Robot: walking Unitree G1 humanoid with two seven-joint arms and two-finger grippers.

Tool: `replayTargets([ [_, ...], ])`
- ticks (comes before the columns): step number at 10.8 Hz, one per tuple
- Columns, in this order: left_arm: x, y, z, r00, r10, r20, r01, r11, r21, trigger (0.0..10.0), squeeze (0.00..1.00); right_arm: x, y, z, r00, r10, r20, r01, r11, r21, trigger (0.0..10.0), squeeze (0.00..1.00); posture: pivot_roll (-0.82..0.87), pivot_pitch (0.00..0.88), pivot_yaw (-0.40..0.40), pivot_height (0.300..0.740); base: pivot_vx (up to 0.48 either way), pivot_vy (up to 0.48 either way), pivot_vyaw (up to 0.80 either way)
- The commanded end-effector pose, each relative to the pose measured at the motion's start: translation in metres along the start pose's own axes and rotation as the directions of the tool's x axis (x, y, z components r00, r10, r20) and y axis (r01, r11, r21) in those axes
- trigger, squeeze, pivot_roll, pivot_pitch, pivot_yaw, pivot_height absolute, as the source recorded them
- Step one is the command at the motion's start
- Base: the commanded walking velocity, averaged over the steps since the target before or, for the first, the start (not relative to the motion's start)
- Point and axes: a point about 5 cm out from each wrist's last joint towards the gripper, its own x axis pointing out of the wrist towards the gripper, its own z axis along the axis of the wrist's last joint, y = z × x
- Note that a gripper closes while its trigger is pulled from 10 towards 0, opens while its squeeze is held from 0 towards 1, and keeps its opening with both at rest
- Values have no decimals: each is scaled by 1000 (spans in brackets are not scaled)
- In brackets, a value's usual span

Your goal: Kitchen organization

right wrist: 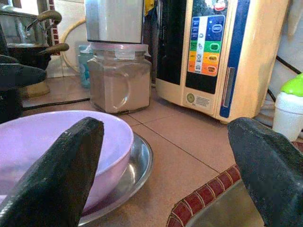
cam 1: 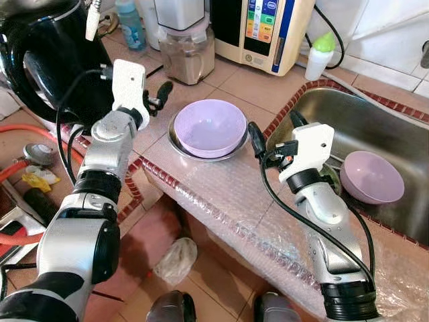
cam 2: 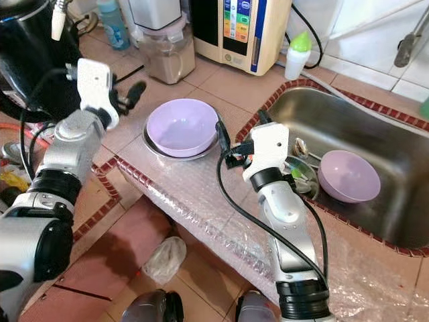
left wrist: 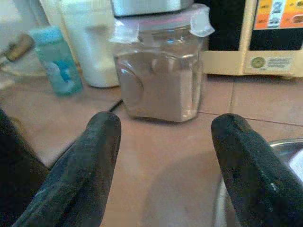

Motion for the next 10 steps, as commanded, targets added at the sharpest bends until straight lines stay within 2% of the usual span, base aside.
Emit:
replayTargets([
  [1, -1, -4, 0, 998, -57, -10, 56, 991, -120, 10000, 1000, 1, 1, -1, 1000, 1, -3, -1, 1000, -1, 10000, 0, -78, 71, 86, 740, 0, 0, 0],
  [2, -2, -17, -7, 983, -176, -61, 159, 964, -212, 10000, 1000, 0, 1, -2, 1000, 1, -5, -1, 1000, -2, 10000, 0, -74, 72, 86, 740, 0, 0, 0],
  [3, -4, -24, -11, 968, -237, -83, 206, 938, -280, 10000, 1000, 1, 1, -3, 1000, 2, -5, -2, 1000, -4, 10000, 0, -74, 72, 86, 740, 0, 0, 0],
  [5, -5, -28, -13, 953, -282, -110, 231, 911, -341, 10000, 1000, 1, 3, -3, 1000, 11, -7, -12, 1000, -6, 10000, 0, -74, 71, 87, 740, 0, 0, 0],
  [7, -10, -32, -20, 923, -339, -181, 261, 898, -354, 10000, 1000, 0, 4, -4, 1000, 13, -9, -13, 1000, -9, 10000, 0, -77, 73, 91, 740, 0, 0, 0],
  [8, -12, -36, -23, 899, -391, -200, 278, 858, -431, 10000, 78, 0, 4, -4, 1000, 13, -9, -13, 1000, -10, 10000, 0, -76, 73, 91, 740, 0, 0, 0],
  [9, -13, -37, -27, 889, -398, -228, 265, 851, -452, 0, 0, 1, 4, -4, 1000, 17, -8, -17, 1000, -14, 10000, 0, -76, 72, 93, 740, 0, 0, 0],
  [10, -15, -37, -29, 882, -406, -241, 266, 849, -457, 0, 0, 1, 5, -5, 1000, 18, -8, -18, 1000, -16, 10000, 0, -76, 70, 96, 740, 0, 0, 0],
])
